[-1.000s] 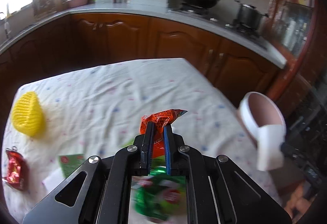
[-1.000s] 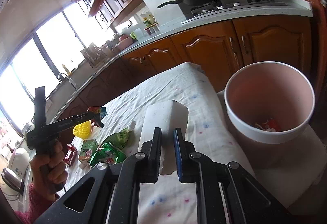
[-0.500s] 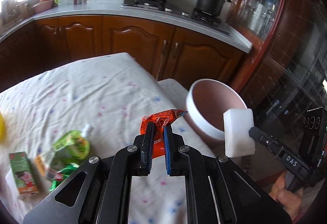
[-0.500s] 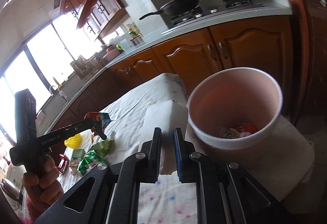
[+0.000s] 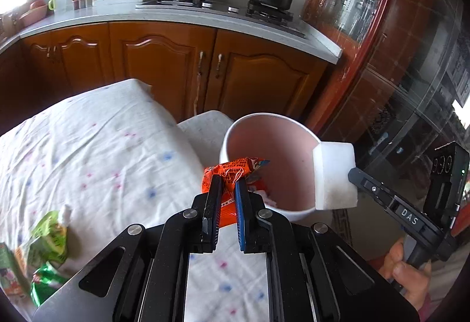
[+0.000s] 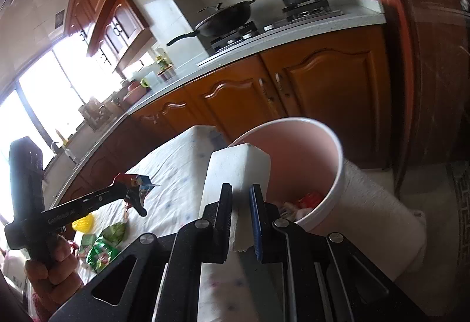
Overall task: Collect trash
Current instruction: 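Carry the orange wrapper and white sponge toward the pink bucket, then open both tools over the pink bucket to drop the wrapper and sponge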
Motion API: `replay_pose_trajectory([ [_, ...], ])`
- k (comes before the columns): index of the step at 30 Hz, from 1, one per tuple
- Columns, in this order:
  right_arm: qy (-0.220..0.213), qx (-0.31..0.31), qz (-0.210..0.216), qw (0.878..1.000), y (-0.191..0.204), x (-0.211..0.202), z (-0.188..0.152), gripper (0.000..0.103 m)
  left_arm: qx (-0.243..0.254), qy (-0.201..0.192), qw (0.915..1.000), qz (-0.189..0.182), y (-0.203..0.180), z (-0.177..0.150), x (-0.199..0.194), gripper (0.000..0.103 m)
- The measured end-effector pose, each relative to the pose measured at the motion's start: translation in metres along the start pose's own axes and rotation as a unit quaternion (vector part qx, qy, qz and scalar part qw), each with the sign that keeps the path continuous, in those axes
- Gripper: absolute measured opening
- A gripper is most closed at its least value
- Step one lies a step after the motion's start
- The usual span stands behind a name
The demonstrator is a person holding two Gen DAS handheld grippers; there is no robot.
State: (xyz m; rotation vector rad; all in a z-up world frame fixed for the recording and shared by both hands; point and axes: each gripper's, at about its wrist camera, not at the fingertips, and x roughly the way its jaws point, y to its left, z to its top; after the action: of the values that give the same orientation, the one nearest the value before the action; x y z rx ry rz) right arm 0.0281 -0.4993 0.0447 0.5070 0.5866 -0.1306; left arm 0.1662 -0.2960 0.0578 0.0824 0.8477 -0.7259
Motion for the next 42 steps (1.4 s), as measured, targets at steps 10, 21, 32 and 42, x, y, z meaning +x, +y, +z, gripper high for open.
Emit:
replay_pose_trajectory([
  [10, 0.006, 0.001, -0.028, 1.000, -0.022, 0.016, 0.019, 0.012, 0.031, 0.018, 0.9991, -0.022, -0.037, 0.025, 0.047, 0.008],
  [21, 0.039, -0.006, -0.061, 0.997, -0.039, 0.049, 0.028, 0.013, 0.036, 0.059, 0.9974, -0.023, -0.048, 0.025, 0.095, 0.017],
  [32, 0.037, 0.023, -0.055, 0.998, -0.054, 0.045, 0.027, 0.044, 0.022, 0.062, 0.9975, -0.028, -0.038, 0.015, 0.085, 0.037],
  [42, 0.021, 0.023, -0.033, 0.999, -0.034, 0.029, 0.018, 0.076, -0.027, 0.048, 0.9982, -0.026, -0.005, -0.005, 0.054, 0.043],
])
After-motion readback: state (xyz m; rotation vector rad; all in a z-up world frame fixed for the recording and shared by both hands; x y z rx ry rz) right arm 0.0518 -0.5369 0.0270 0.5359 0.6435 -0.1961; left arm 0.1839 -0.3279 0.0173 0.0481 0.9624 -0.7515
